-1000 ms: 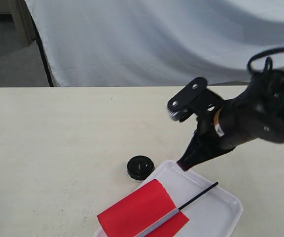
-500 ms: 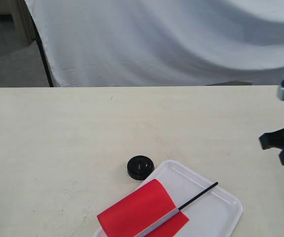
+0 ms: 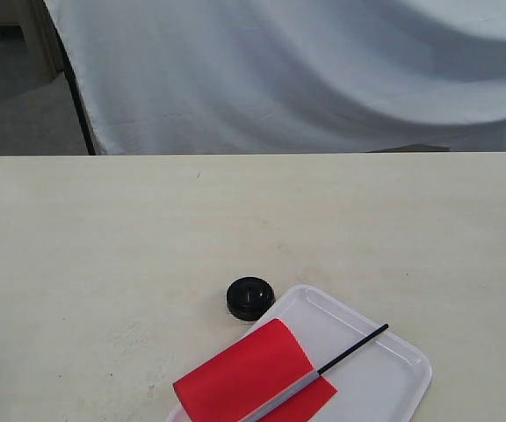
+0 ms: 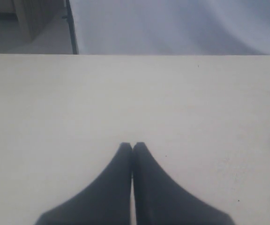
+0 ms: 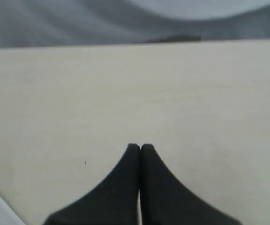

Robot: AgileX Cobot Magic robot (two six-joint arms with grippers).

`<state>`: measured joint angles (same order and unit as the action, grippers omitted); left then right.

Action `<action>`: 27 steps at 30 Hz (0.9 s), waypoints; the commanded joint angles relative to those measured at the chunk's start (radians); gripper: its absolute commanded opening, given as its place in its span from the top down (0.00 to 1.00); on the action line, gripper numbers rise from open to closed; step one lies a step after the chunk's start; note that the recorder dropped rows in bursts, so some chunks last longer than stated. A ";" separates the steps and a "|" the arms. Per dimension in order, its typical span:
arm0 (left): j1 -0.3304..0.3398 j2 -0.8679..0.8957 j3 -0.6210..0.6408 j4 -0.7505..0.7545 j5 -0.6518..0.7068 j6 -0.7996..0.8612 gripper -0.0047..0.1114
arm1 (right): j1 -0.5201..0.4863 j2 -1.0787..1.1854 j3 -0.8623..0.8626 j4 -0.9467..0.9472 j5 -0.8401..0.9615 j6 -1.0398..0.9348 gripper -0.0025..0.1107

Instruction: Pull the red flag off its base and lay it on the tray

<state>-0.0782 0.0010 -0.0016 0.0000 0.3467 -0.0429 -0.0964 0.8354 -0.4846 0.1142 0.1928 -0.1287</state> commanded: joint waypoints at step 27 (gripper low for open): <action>-0.007 -0.001 0.002 0.000 -0.004 0.001 0.96 | 0.229 -0.819 0.215 0.004 -0.263 -0.032 0.98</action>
<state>-0.0782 0.0010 -0.0016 0.0000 0.3467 -0.0429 0.1288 0.0854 -0.2763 0.1168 -0.0718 -0.1554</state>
